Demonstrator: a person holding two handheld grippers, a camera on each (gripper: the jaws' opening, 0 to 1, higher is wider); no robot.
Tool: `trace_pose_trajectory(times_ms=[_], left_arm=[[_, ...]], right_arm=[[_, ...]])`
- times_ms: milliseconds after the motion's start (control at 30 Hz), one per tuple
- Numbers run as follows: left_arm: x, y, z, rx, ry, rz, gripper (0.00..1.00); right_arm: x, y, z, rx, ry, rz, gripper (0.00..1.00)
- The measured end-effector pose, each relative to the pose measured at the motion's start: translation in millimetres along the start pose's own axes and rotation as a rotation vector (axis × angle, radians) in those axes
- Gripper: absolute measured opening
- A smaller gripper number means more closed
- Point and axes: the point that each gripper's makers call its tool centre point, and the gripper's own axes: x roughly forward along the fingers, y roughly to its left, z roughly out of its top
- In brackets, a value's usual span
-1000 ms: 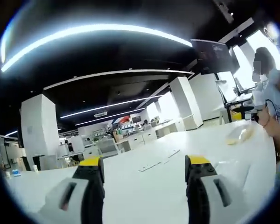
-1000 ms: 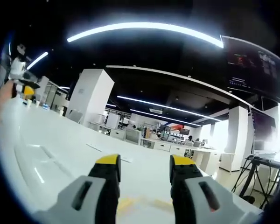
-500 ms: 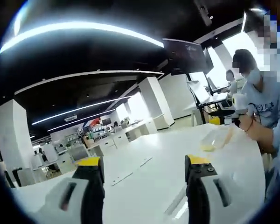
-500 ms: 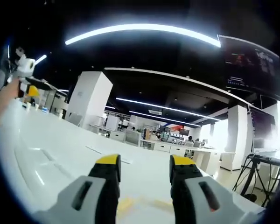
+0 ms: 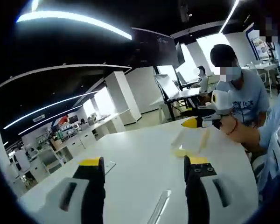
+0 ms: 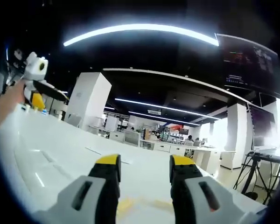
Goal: Snap each plastic latch of the storage box into its locked position after aligning the lid with the box until every specified latch is closed and the lid sits flush.
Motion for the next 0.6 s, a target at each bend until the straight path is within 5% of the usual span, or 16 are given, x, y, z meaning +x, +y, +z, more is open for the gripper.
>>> trace_pose_trajectory(times_ms=[333, 533, 600], left_arm=[[79.2, -44.7, -3.7, 0.041, 0.107, -0.202, 0.68], [107.6, -56.3, -13.1, 0.033, 0.163, -0.266, 0.67], [113.0, -66.7, -22.2, 0.029, 0.211, -0.333, 0.67]], right_arm=[[-1.9, -14.1, 2.9, 0.03, -0.025, -0.05, 0.41], [-1.6, -16.0, 1.7, 0.038, -0.021, -0.057, 0.41], [-1.6, -16.8, 0.5, 0.042, -0.015, -0.064, 0.41]])
